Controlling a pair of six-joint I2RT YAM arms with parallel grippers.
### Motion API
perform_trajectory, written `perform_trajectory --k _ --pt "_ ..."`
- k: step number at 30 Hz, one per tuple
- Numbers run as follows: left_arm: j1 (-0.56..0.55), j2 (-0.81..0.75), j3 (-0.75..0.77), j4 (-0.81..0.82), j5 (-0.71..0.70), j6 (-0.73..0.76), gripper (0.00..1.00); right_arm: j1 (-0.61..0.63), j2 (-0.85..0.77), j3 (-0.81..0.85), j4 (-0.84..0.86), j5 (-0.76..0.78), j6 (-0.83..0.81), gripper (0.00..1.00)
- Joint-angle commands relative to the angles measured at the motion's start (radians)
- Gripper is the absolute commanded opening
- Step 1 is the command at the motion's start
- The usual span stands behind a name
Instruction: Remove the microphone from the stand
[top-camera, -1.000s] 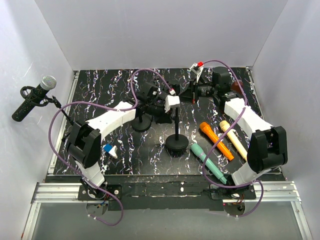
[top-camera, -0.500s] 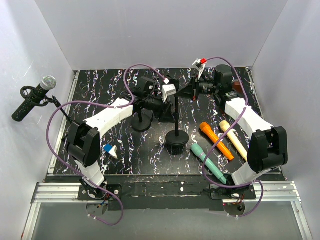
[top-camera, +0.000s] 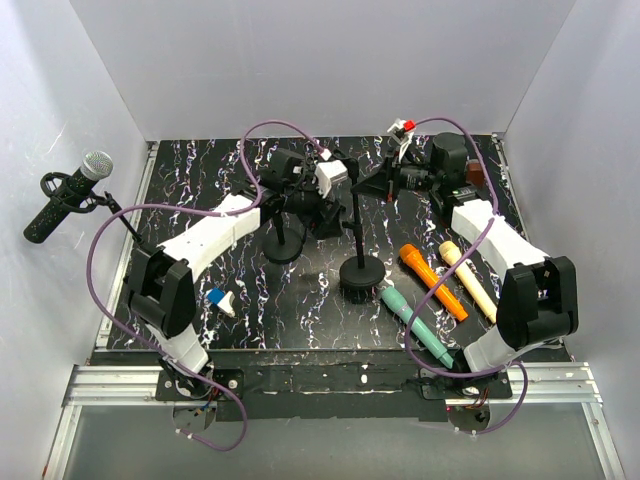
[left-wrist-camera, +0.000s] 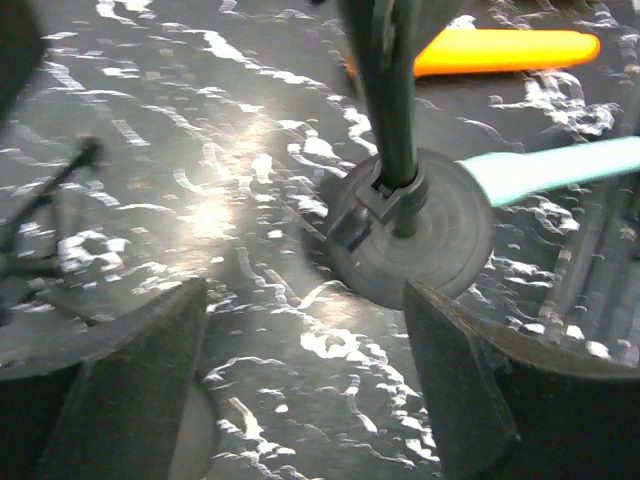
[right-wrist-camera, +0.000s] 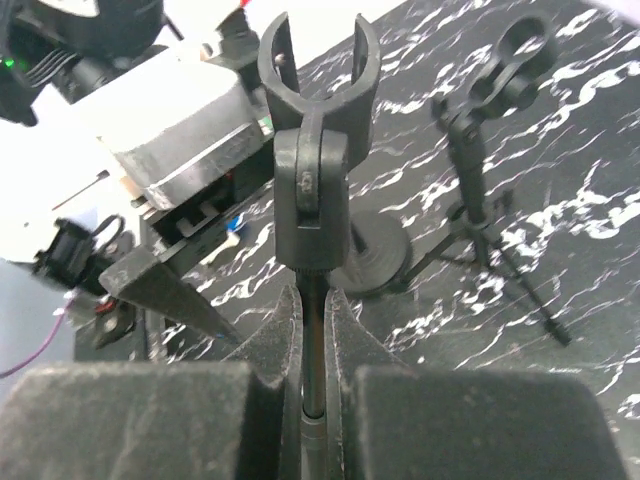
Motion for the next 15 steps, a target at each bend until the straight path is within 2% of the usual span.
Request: perform_trajectory --k 1,4,8,13,15 --pt "0.05 -0.125 -0.024 0.09 -0.277 0.028 0.78 0.003 -0.047 -0.004 0.094 -0.014 -0.079 0.01" --pt "0.05 -0.16 -0.044 0.156 -0.33 0.077 0.78 -0.003 -0.036 -0.004 0.141 0.02 -0.078 0.01" --pt "0.05 -0.213 -0.075 0.253 -0.279 0.142 0.79 -0.006 -0.054 -0.029 0.213 0.065 -0.061 0.01" --pt "0.05 -0.251 -0.086 0.267 -0.256 0.142 0.78 -0.005 -0.094 -0.096 0.168 0.074 -0.163 0.01" --pt "0.05 -0.272 -0.093 0.271 -0.25 0.139 0.78 -0.003 -0.123 -0.127 0.097 0.083 -0.219 0.01"
